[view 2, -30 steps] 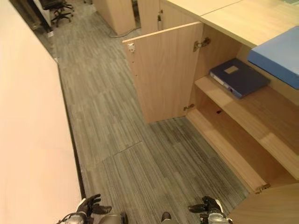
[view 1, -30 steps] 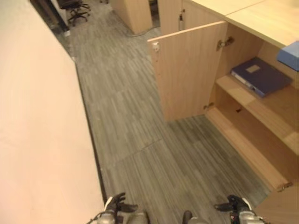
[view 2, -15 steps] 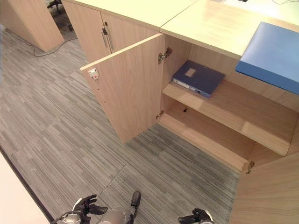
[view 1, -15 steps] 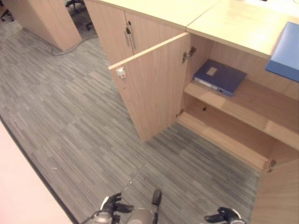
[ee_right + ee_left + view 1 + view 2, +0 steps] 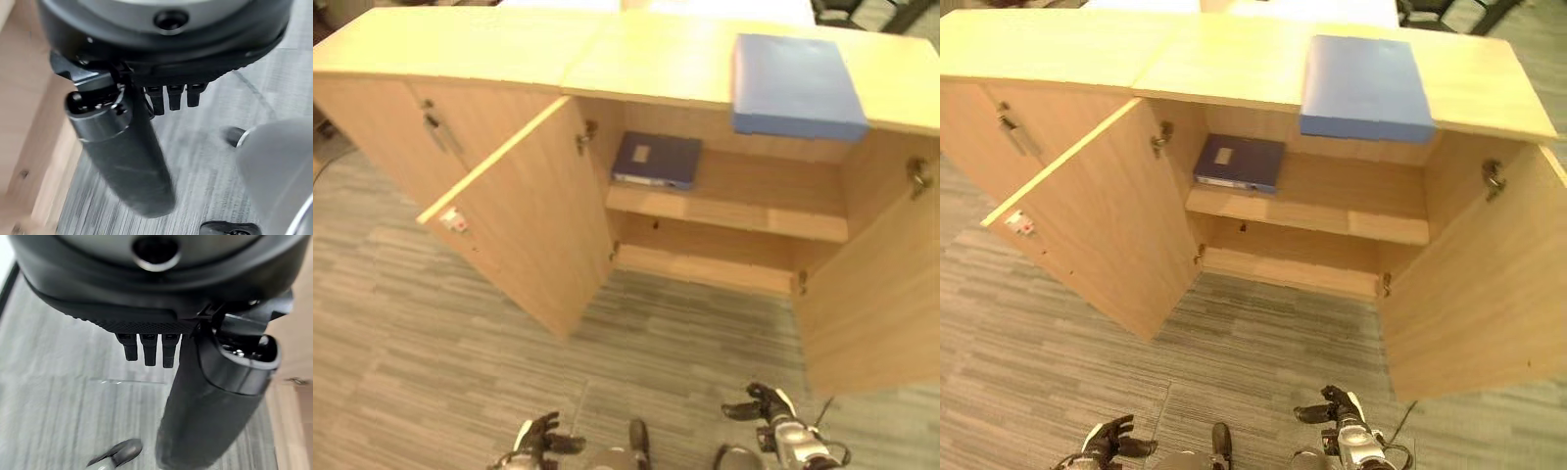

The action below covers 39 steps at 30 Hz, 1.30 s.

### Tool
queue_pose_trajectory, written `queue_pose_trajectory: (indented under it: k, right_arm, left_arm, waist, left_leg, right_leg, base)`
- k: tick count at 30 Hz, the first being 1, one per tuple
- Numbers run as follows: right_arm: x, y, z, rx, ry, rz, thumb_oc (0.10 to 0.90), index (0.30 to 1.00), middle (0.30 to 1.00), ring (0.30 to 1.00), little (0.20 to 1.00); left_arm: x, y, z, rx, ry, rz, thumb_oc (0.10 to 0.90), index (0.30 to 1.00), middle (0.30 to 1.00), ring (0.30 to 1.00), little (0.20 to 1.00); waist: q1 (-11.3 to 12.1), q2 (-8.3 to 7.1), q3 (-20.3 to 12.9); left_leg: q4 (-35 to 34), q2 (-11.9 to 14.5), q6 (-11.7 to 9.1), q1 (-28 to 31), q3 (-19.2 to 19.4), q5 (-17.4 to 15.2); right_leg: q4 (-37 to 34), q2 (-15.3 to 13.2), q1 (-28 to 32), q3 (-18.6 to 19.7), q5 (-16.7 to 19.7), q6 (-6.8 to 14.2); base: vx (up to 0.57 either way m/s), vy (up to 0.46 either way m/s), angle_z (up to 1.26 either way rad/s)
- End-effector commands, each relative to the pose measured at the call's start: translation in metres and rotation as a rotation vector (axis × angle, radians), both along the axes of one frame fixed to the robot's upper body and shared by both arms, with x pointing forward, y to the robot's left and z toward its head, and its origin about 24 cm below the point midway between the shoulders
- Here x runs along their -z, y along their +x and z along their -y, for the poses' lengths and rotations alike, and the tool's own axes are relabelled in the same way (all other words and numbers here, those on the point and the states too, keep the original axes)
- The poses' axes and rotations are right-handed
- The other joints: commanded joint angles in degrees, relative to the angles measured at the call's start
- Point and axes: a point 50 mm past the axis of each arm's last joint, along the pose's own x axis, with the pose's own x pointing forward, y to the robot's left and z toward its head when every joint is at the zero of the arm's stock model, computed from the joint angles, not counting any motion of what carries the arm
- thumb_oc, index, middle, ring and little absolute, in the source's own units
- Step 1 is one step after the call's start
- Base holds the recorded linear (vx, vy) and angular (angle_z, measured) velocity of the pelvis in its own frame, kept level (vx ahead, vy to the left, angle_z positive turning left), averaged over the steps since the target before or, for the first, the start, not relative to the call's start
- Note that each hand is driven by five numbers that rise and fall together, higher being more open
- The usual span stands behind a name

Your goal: Put the empty folder in the office cabinet

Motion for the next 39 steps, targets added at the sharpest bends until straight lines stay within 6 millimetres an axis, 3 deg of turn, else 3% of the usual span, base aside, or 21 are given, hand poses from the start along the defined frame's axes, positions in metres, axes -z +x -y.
queue_pose_trajectory:
  k: [1,3,4,5,7,10,11,12,13,14,15,17,21,25,26,27,29,32,34,37,39]
  right_arm:
    - [-0.015,0.002,0.046,0.096,-0.123,0.018,0.8,0.9,0.9,0.9,0.9]
    - [-0.01,-0.013,0.051,0.125,-0.132,-0.039,0.8,0.9,0.9,0.9,0.9]
    - [-0.005,-0.03,0.058,0.15,-0.142,-0.085,0.8,0.9,0.9,0.9,0.9]
    - [-0.005,-0.031,0.058,0.15,-0.142,-0.086,0.8,0.9,0.9,0.9,0.9]
    - [0.001,-0.054,0.063,0.156,-0.159,-0.158,0.8,0.9,0.9,0.9,0.9]
    - [0.003,-0.073,0.071,0.149,-0.187,-0.22,0.8,0.9,0.9,0.9,0.9]
    - [0.002,-0.076,0.075,0.152,-0.192,-0.218,0.8,0.9,0.9,0.9,0.9]
    - [0.002,-0.076,0.075,0.152,-0.193,-0.218,0.8,0.9,0.9,0.9,0.9]
    - [0.001,-0.075,0.076,0.159,-0.191,-0.208,0.8,0.9,0.9,0.9,0.9]
    - [-0.001,-0.071,0.079,0.168,-0.191,-0.188,0.8,0.9,0.9,0.9,0.9]
    - [-0.001,-0.072,0.08,0.169,-0.19,-0.186,0.8,0.9,0.9,0.9,0.9]
    - [-0.001,-0.072,0.08,0.172,-0.188,-0.187,0.8,0.9,0.9,0.9,0.9]
    - [-0.004,-0.063,0.08,0.151,-0.189,-0.166,0.8,0.9,0.9,0.9,0.9]
    - [-0.004,-0.06,0.079,0.152,-0.182,-0.158,0.8,0.9,0.9,0.9,0.9]
    - [-0.003,-0.056,0.073,0.144,-0.16,-0.143,0.8,0.9,0.9,0.9,0.9]
    - [-0.003,-0.054,0.07,0.136,-0.155,-0.133,0.8,0.9,0.9,0.9,0.9]
    - [-0.001,-0.048,0.061,0.088,-0.143,-0.123,0.8,0.9,0.9,0.9,0.9]
    - [0.001,-0.046,0.055,0.038,-0.144,-0.128,0.8,0.9,0.9,0.9,0.9]
    - [0.002,-0.046,0.052,0.022,-0.14,-0.133,0.8,0.9,0.9,0.9,0.9]
    - [0.005,-0.049,0.048,0.011,-0.128,-0.149,0.8,0.9,0.9,0.9,0.9]
    - [0.009,-0.054,0.041,0.003,-0.107,-0.172,0.8,0.9,0.9,0.9,0.9]
  left_arm:
    - [-0.005,0.007,-0.007,-0.03,0.018,0.04,0.8,0.9,0.9,0.9,0.9]
    - [-0.005,0.007,-0.011,-0.033,0.037,0.035,0.8,0.9,0.9,0.9,0.9]
    - [-0.005,0.007,-0.012,-0.032,0.042,0.033,0.8,0.9,0.9,0.9,0.9]
    - [-0.005,0.007,-0.012,-0.032,0.042,0.032,0.8,0.9,0.9,0.9,0.9]
    - [-0.005,0.007,-0.012,-0.029,0.045,0.03,0.8,0.9,0.9,0.9,0.9]
    - [-0.003,0.007,-0.005,-0.021,0.027,0.027,0.8,0.9,0.9,0.9,0.9]
    - [-0.003,0.01,0.001,0.001,0.009,0.032,0.8,0.9,0.9,0.9,0.9]
    - [-0.003,0.01,0.002,0.001,0.009,0.032,0.8,0.9,0.9,0.9,0.9]
    - [-0.003,0.013,0.004,0.012,0.001,0.04,0.8,0.9,0.9,0.9,0.9]
    - [-0.004,0.017,0.008,0.027,-0.009,0.052,0.8,0.9,0.9,0.9,0.9]
    - [-0.005,0.019,0.008,0.029,-0.013,0.058,0.8,0.9,0.9,0.9,0.9]
    - [-0.005,0.019,0.009,0.022,-0.021,0.057,0.8,0.9,0.9,0.9,0.9]
    - [-0.003,0.016,0.007,0.011,-0.018,0.039,0.8,0.9,0.9,0.9,0.9]
    - [-0.003,0.015,0.004,0.004,-0.008,0.031,0.8,0.9,0.9,0.9,0.9]
    - [-0.001,0.011,0.004,0.0,-0.005,0.015,0.8,0.9,0.9,0.9,0.9]
    - [0.0,0.009,0.004,0.006,-0.003,0.004,0.8,0.9,0.9,0.9,0.9]
    - [0.003,0.004,0.007,0.008,-0.009,-0.015,0.8,0.9,0.9,0.9,0.9]
    - [0.005,-0.001,0.008,0.005,-0.014,-0.028,0.8,0.9,0.9,0.9,0.9]
    - [0.006,-0.003,0.007,0.005,-0.011,-0.037,0.8,0.9,0.9,0.9,0.9]
    - [0.008,-0.009,0.007,0.026,-0.009,-0.061,0.8,0.9,0.9,0.9,0.9]
    - [0.007,-0.009,0.004,0.04,0.003,-0.061,0.8,0.9,0.9,0.9,0.9]
  waist:
    - [-1.15,1.55,3.24]
    - [-2.94,1.57,3.21]
    - [-3.92,1.15,3.01]
    - [-3.86,1.16,3.05]
    - [-4.52,0.53,2.43]
    - [-5.64,1.24,1.72]
    - [-6.36,1.72,1.65]
    - [-6.53,1.86,1.59]
    - [-6.75,2.06,1.7]
    - [-6.86,2.23,1.97]
    - [-6.77,2.42,2.17]
    - [-6.49,1.74,2.41]
    - [-5.12,-0.9,3.57]
    - [-4.85,-2.04,3.45]
    - [-3.81,-2.39,3.43]
    - [-3.35,-2.36,3.25]
    - [-0.76,-1.48,2.63]
    - [0.31,-1.32,2.22]
    - [0.43,-1.36,1.67]
    - [0.55,-1.62,-0.27]
    - [0.51,-2.23,-1.12]
  left_leg:
    - [1.62,6.5,-7.68,4.31,-12.0,-6.07]
    - [-0.05,7.14,-8.29,7.07,-11.79,-6.8]
    - [-0.8,6.87,-8.65,9.01,-12.08,-7.63]
    - [-0.83,6.87,-8.64,9.13,-12.02,-7.66]
    - [-0.79,7.54,-9.28,11.21,-12.56,-8.84]
    - [0.7,10.16,-10.48,10.89,-13.31,-8.71]
    - [4.03,12.07,-11.89,9.39,-12.73,-6.32]
    - [4.18,12.24,-12.02,9.17,-12.95,-6.34]
    - [6.31,12.85,-12.67,8.19,-12.55,-4.33]
    - [9.97,13.31,-13.47,6.94,-12.62,-0.55]
    - [12.6,13.89,-13.86,6.62,-13.26,1.15]
    - [18.44,14.03,-14.03,5.17,-14.46,4.35]
    - [29.96,11.13,-13.05,0.85,-18.05,7.7]
    - [31.08,11.17,-12.82,-1.57,-17.24,7.97]
    - [25.5,13.55,-12.77,-3.92,-14.34,7.08]
    - [21.24,14.3,-12.74,-5.38,-13.73,6.24]
    - [7.79,14.06,-13.81,-5.32,-16.67,5.48]
    - [5.29,13.43,-14.42,-4.88,-19.82,5.15]
    - [4.47,13.57,-14.56,-3.84,-19.93,4.66]
    - [2.65,13.16,-14.01,-0.94,-17.8,3.15]
    - [1.03,11.49,-12.75,1.12,-16.49,1.56]
  right_leg:
    - [-5.53,0.5,-4.73,0.34,5.74,-0.33]
    - [-8.77,-0.35,-7.54,0.9,8.15,0.68]
    - [-8.75,-0.36,-7.61,2.55,9.8,1.14]
    - [-8.74,-0.34,-7.56,2.61,9.79,1.16]
    - [-7.55,-0.83,-6.96,2.32,11.47,0.8]
    - [-5.54,-0.43,-5.83,0.47,10.88,-0.32]
    - [-4.52,0.05,-5.13,-1.23,9.18,-1.5]
    - [-4.5,0.14,-5.12,-1.48,9.1,-1.59]
    - [-4.58,0.69,-4.35,-2.2,8.16,-2.35]
    - [-5.63,2.3,-2.24,-2.9,6.71,-3.8]
    - [-6.24,3.81,-0.57,-3.08,5.55,-4.96]
    - [-7.05,5.34,2.39,-3.13,3.7,-6.51]
    - [-7.43,6.11,6.6,-1.81,1.15,-8.83]
    - [-7.23,5.66,7.2,-1.72,0.1,-9.08]
    - [-7.69,5.79,9.5,-2.05,-1.01,-8.44]
    - [-7.93,5.78,10.26,-2.24,-1.23,-7.81]
    - [-8.76,6.65,13.57,-0.51,-2.63,-6.2]
    - [-8.89,6.66,15.6,0.49,-3.26,-5.42]
    - [-9.05,6.56,16.27,0.7,-3.23,-5.06]
    - [-10.24,5.12,17.66,0.75,-1.81,-3.6]
    - [-9.34,3.11,17.22,1.72,-0.9,-2.2]
  base:
    - [0.2,-0.109,-0.01]
    - [0.33,-0.219,-0.04]
    - [0.32,-0.23,-0.02]
    - [0.32,-0.244,0.04]
    - [0.27,-0.248,0.13]
    - [0.27,-0.34,0.51]
    - [0.2,-0.34,0.16]
    - [0.16,-0.3,0.13]
    - [0.16,-0.251,0.39]
    - [0.25,-0.356,0.57]
    - [0.3,-0.393,0.35]
    - [0.25,-0.297,0.01]
    - [0.19,-0.246,-0.16]
    - [0.14,-0.085,-0.08]
    - [0.34,0.019,0.27]
    - [0.51,0.108,0.46]
    - [0.44,0.187,0.09]
    - [0.19,0.09,-0.48]
    - [0.16,0.104,-0.46]
    - [0.21,0.214,-0.45]
    - [0.12,0.255,0.04]
